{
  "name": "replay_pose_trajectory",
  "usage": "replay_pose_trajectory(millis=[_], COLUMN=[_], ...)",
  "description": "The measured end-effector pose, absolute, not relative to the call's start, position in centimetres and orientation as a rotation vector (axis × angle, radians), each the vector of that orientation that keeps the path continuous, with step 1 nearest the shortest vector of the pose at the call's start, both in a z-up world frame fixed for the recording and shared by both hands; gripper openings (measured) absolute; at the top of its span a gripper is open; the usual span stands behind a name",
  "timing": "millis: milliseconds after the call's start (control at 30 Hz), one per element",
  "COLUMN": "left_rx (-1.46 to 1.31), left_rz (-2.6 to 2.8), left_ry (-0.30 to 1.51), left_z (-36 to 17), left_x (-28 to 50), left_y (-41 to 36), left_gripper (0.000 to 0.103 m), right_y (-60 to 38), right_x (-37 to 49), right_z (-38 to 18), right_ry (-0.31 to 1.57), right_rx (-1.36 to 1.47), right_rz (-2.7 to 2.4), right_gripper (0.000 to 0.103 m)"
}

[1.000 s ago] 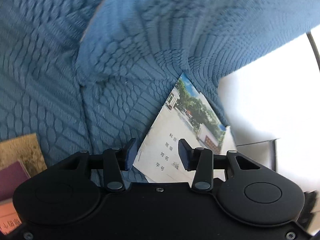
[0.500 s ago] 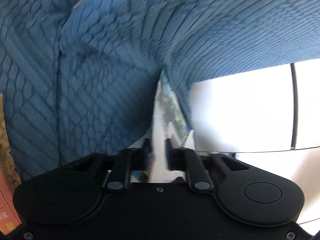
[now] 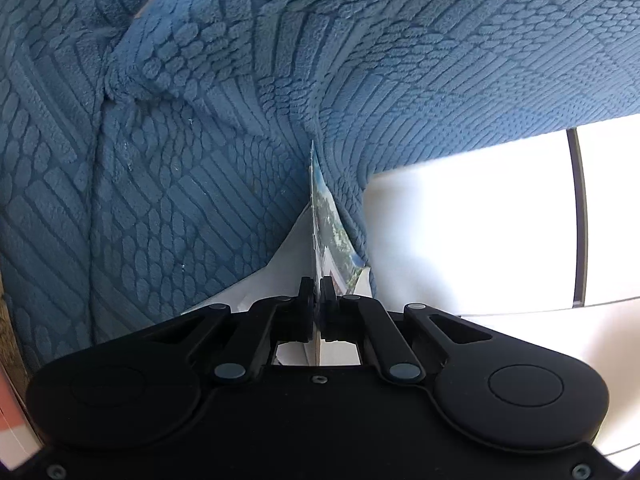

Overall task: Organize objects
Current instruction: 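Lift the photo-cover notebook upright with the left gripper off the papers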

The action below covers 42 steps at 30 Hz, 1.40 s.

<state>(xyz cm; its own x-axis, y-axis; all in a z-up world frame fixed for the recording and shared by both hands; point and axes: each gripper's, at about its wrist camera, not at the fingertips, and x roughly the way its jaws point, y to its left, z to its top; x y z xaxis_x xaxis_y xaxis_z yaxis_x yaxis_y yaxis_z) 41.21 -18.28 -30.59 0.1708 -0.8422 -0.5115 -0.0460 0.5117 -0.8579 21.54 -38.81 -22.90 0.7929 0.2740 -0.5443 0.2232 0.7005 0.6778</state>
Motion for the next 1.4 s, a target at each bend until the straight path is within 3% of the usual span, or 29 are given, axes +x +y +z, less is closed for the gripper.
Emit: replay_pose_trajectory(millis=[233,900,967,1033,1067,1133,1400], left_rx=[-0.959,-1.046,-1.032,-1.008,-0.999,-1.001,-0.939], left_rz=[-0.669,-0.638,-0.631,-0.625,-0.619,-0.601,-0.611], left_ry=[1.290,1.283,1.278,1.278,1.275,1.268,1.266], left_z=[-30.8,-30.0,-29.8,-29.0,-28.1,-28.0,-25.9], left_x=[38.8,29.7,30.4,30.8,30.5,30.0,29.6], left_y=[-20.3,-21.3,-20.3,-19.3,-17.6,-17.5,-15.2], left_gripper=[0.002,0.002,0.002,0.002,0.002,0.003,0.004], right_y=[-38.3,-41.9,-41.9,-41.9,-41.9,-41.6,-42.1], right_x=[21.5,22.0,22.1,22.1,22.2,22.0,20.7], right_z=[-26.2,-28.6,-28.8,-28.6,-28.4,-27.7,-25.0], right_ry=[0.742,0.709,0.714,0.721,0.729,0.732,0.705], right_rx=[1.111,1.113,1.126,1.121,1.109,1.077,1.000], right_rz=[0.103,-0.090,-0.077,-0.068,-0.070,-0.082,-0.048], right_gripper=[0.078,0.076,0.070,0.046,0.041,0.019,0.012])
